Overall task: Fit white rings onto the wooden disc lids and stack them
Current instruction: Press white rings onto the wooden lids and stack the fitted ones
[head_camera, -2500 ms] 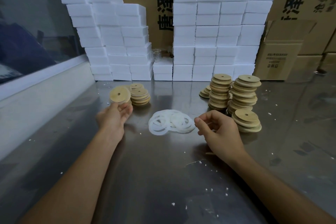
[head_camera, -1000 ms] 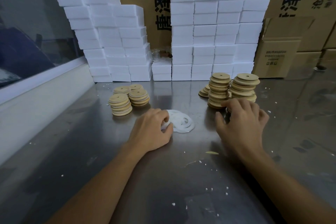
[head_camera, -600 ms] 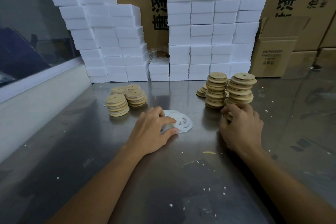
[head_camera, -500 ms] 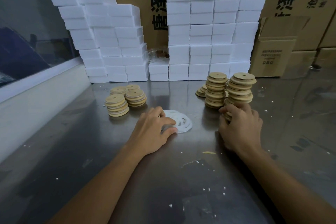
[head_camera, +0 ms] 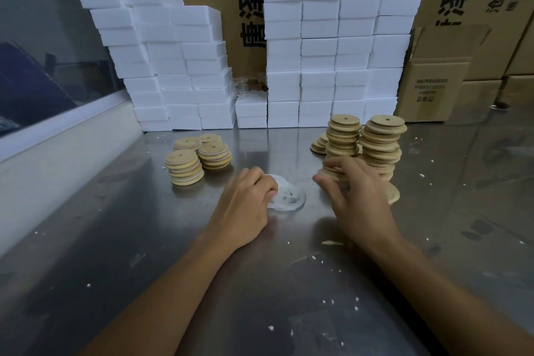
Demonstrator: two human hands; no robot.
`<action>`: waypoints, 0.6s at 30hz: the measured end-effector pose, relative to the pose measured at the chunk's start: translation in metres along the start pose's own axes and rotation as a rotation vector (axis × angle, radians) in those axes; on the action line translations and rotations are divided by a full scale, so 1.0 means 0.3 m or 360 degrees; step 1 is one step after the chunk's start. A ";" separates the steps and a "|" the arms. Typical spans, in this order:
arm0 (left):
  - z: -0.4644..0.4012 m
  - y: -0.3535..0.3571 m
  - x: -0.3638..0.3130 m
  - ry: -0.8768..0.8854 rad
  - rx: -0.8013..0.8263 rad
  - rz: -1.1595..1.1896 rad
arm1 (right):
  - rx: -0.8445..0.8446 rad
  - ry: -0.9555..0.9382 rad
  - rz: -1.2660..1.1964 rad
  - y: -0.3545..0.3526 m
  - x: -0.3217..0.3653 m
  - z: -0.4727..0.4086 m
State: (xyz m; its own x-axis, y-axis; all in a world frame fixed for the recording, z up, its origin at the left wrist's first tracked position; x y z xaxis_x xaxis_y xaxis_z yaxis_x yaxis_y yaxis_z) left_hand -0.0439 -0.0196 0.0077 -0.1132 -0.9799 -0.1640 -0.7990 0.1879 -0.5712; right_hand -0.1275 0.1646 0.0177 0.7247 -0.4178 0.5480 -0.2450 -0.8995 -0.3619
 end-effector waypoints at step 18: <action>0.020 -0.022 0.063 -0.1685 -0.0387 0.1320 | 0.0103 0.0557 -0.0696 0.034 -0.022 0.036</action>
State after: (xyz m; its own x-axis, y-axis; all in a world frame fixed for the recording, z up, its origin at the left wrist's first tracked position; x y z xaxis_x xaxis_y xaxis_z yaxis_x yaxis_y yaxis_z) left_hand -0.0371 -0.0390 0.0035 -0.1913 -0.0462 -0.9804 -0.8136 0.5662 0.1320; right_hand -0.1279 0.1595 0.0022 0.4906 -0.0352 0.8707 0.0782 -0.9934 -0.0842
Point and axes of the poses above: each hand's wrist, its own z-axis away from the middle knuckle, its own y-axis out of the palm, x = y × z, the point moved 1 cm from there along -z, towards the middle knuckle, and after that the axes turned 14 degrees about -x, right-handed, at the moved point
